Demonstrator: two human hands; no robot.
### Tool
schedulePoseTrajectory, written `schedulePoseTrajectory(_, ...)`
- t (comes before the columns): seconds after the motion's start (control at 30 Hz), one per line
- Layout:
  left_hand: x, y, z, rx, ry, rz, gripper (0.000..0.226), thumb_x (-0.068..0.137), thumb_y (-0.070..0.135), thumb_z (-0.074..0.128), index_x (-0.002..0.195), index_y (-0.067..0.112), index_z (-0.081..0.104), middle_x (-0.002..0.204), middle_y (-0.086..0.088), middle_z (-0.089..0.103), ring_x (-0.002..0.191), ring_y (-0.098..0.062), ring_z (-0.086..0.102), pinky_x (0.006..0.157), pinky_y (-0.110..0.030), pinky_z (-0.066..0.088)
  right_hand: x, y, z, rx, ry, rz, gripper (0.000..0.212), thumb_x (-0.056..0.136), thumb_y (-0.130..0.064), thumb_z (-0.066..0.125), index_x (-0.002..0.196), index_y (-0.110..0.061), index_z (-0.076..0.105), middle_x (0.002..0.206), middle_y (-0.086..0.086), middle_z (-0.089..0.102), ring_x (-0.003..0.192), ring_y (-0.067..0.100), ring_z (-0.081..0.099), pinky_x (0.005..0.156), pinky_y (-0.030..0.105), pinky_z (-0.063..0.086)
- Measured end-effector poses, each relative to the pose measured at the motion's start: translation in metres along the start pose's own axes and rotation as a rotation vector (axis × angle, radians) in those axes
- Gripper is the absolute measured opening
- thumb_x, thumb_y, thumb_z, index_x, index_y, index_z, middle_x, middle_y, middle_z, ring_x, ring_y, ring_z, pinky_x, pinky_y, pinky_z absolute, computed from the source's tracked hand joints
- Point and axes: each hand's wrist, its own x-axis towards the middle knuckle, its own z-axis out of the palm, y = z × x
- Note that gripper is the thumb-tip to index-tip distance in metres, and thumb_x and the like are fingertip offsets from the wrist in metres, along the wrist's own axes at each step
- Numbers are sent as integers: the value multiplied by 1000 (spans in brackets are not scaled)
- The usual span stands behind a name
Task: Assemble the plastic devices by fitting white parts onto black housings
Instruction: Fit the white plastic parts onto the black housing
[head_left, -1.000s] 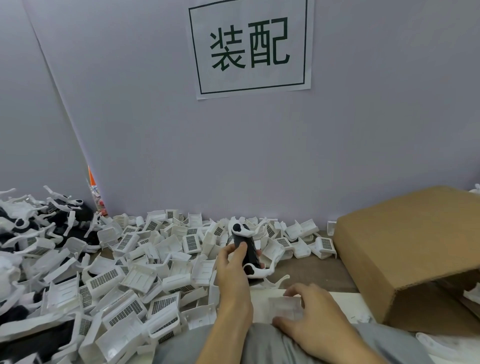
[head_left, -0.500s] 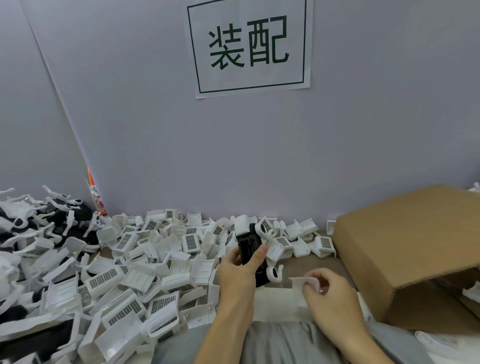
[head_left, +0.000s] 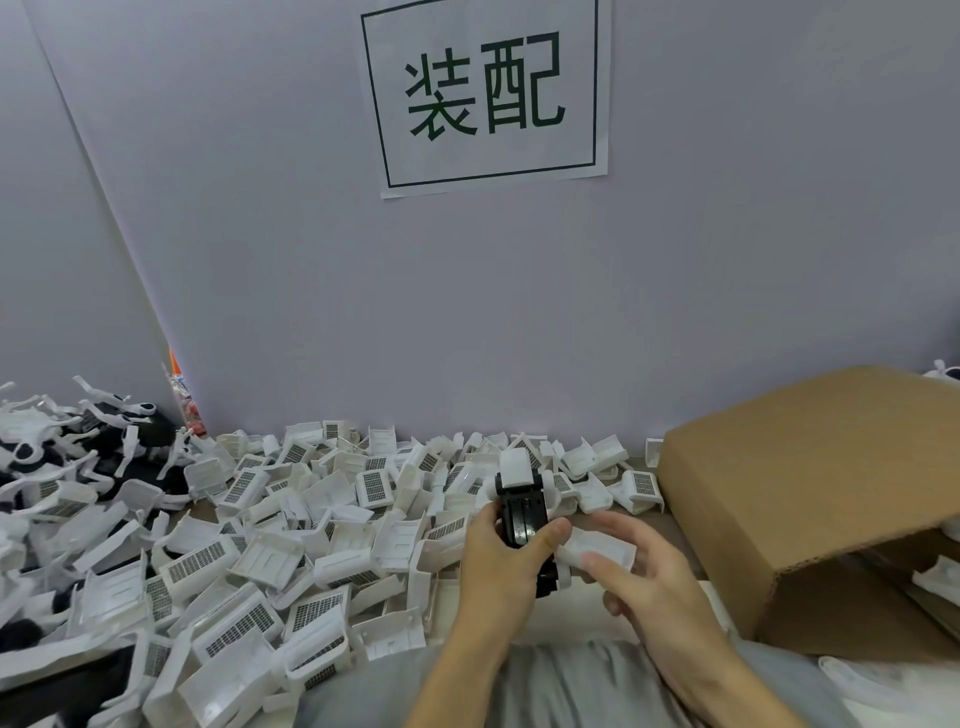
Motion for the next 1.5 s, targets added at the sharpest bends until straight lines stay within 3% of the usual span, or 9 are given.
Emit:
schedulePoseTrajectory(0.2, 1, -3, 3, 14, 17, 5, 31, 81, 19, 83, 105, 14, 64, 95, -9, 73, 89, -28, 71, 78, -46, 61, 0, 3, 0, 100, 66, -107, 62, 77, 19, 72, 118, -24, 53, 100, 1, 75, 90, 18, 74, 72, 24, 58)
schedulePoseTrajectory(0.47, -1, -7, 7, 112, -117, 68, 23, 84, 10, 77, 96, 25, 65, 80, 10, 73, 75, -7, 68, 65, -24, 56, 0, 0, 3, -71, 123, -201, 27, 82, -9, 79, 99, -29, 71, 95, -12, 76, 80, 13, 72, 67, 23, 52)
schedulePoseTrajectory(0.7, -1, -7, 9, 91, -142, 22, 24, 94, 10, 64, 109, 29, 63, 100, 2, 74, 94, -18, 71, 83, -38, 60, -3, 4, 5, -297, 138, -242, 34, 82, -30, 79, 113, -22, 70, 93, -8, 75, 84, 7, 68, 72, 19, 54)
schedulePoseTrajectory(0.87, -2, 0, 7, -38, -149, -49, 27, 98, 2, 53, 115, 21, 62, 109, -2, 71, 94, -9, 68, 69, -14, 50, 0, 2, 2, -387, 365, -246, 33, 82, -40, 77, 108, -21, 73, 76, -12, 72, 74, -1, 64, 62, 15, 46)
schedulePoseTrajectory(1.03, -5, 0, 8, -126, -251, -28, 24, 101, 5, 48, 123, 10, 58, 86, 9, 71, 57, 5, 62, 50, -10, 44, -2, 2, 5, -572, 351, -298, 39, 80, -51, 74, 111, -27, 72, 85, -12, 68, 76, 2, 62, 71, 23, 49)
schedulePoseTrajectory(1.1, -6, -1, 11, -83, -283, -19, 24, 101, 7, 50, 123, 13, 57, 80, 16, 72, 64, 4, 64, 59, -11, 49, -4, 1, 8, -649, 286, -326, 28, 80, -53, 71, 101, -33, 71, 82, -15, 65, 73, 1, 61, 67, 22, 49)
schedulePoseTrajectory(1.2, -8, -1, 13, -32, -293, -3, 27, 99, 12, 59, 124, 23, 58, 110, 4, 74, 103, -14, 70, 90, -32, 56, -6, -1, 8, -702, 276, -341, 24, 83, -47, 71, 100, -30, 71, 81, -14, 62, 73, 3, 59, 65, 23, 48)
schedulePoseTrajectory(1.37, -10, -2, 16, -23, -296, 13, 24, 98, 12, 63, 116, 26, 62, 100, 14, 76, 89, -1, 71, 73, -16, 53, -9, -4, 6, -775, 315, -360, 30, 86, -43, 69, 111, -27, 67, 90, -16, 56, 80, 7, 55, 63, 14, 37)
schedulePoseTrajectory(1.5, -8, -3, 15, -3, -243, 27, 24, 97, 12, 64, 120, 20, 62, 111, 1, 73, 103, -14, 71, 88, -30, 58, -9, -4, 9, -857, 217, -297, 27, 86, -50, 66, 105, -30, 65, 90, -15, 58, 87, 8, 61, 75, 32, 51)
